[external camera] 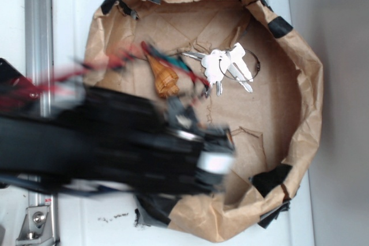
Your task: Grab the plastic pickle.
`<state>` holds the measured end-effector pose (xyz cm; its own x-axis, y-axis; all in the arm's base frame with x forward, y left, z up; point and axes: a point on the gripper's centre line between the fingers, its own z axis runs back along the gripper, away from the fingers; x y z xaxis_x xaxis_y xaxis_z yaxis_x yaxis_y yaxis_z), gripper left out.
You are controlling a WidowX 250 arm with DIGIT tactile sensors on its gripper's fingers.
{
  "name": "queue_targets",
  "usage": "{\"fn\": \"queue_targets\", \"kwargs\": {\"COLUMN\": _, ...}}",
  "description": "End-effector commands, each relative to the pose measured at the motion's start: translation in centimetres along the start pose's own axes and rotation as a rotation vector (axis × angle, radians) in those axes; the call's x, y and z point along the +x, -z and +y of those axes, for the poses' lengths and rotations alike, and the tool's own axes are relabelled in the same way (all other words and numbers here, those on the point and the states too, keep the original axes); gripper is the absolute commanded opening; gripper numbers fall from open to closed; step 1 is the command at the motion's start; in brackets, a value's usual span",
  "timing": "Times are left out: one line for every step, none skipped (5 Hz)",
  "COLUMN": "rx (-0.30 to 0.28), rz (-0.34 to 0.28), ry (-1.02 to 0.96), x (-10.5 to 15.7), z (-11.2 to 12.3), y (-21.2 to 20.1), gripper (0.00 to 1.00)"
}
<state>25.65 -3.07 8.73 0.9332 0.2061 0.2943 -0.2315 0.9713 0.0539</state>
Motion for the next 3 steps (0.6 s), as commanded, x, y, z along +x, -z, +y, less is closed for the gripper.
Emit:
{"fn": "queue_targets", "kwargs": {"rx": 0.066, "rz": -0.024, "ry": -0.004, "x": 2.0, "z": 7.5, "y": -6.9, "gripper": 0.0}}
{"fn": "queue_targets", "kwargs": {"rx": 0.045, "rz": -0.059, "ry": -0.024, "x": 2.9, "z": 7.8, "y": -9.5, "gripper": 0.0}}
{"fn": "queue_targets", "kwargs": {"rx": 0.018, "rz": -0.091, "ry": -0.028, "x": 4.6, "z": 7.7, "y": -12.5, "gripper": 0.0}}
